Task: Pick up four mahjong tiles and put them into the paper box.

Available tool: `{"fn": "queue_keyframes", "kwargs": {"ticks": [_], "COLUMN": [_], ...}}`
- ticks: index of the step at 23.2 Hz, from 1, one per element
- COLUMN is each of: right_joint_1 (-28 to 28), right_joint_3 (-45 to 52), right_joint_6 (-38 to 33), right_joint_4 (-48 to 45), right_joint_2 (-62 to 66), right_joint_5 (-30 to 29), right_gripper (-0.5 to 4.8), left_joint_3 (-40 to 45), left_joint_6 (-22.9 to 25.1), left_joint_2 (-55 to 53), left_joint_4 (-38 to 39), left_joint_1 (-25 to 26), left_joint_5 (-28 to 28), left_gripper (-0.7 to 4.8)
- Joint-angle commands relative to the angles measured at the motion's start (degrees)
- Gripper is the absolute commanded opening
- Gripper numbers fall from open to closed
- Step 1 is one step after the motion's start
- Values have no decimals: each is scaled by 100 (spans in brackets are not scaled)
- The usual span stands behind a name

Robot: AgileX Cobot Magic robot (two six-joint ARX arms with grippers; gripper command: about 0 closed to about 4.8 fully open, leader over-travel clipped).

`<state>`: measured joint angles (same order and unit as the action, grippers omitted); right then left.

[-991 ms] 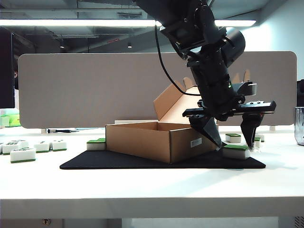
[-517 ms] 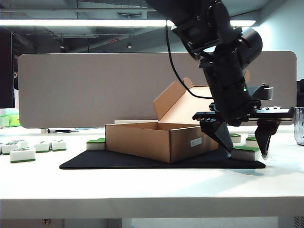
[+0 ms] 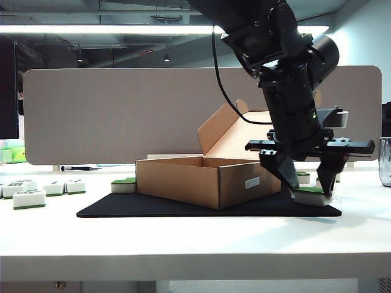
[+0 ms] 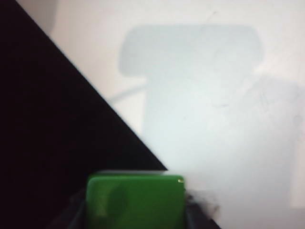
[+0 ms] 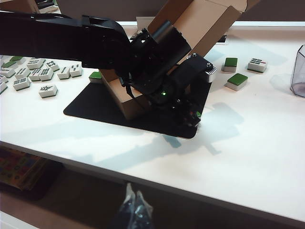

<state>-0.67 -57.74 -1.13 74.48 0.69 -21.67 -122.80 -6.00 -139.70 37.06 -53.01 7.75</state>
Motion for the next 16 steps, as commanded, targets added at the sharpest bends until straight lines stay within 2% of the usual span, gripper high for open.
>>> {"fn": "queue_keyframes", "kwargs": {"ticks": [1, 7, 10, 16], "right_joint_1": [0, 0, 0, 0], "right_joint_3": [-20, -20, -20, -20], "right_joint_6": [9, 9, 9, 7], "right_joint_4": [-50, -52, -52, -59], "right_joint_2": [-68, -68, -68, -68], "right_joint_5": [9, 9, 9, -157], "right_gripper": [-1, -1, -1, -1], "left_joint_3": [-9, -79, -455, -1532], "left_joint_6": [2, 4, 33, 610], "left_joint_2": [0, 81, 282, 468], "left_joint_4": [-22, 44, 496, 1775], "left_joint_1": [4, -50, -72, 81], "left_joint_5": [15, -4, -7, 7], "left_gripper": [210, 209, 209, 209]}}
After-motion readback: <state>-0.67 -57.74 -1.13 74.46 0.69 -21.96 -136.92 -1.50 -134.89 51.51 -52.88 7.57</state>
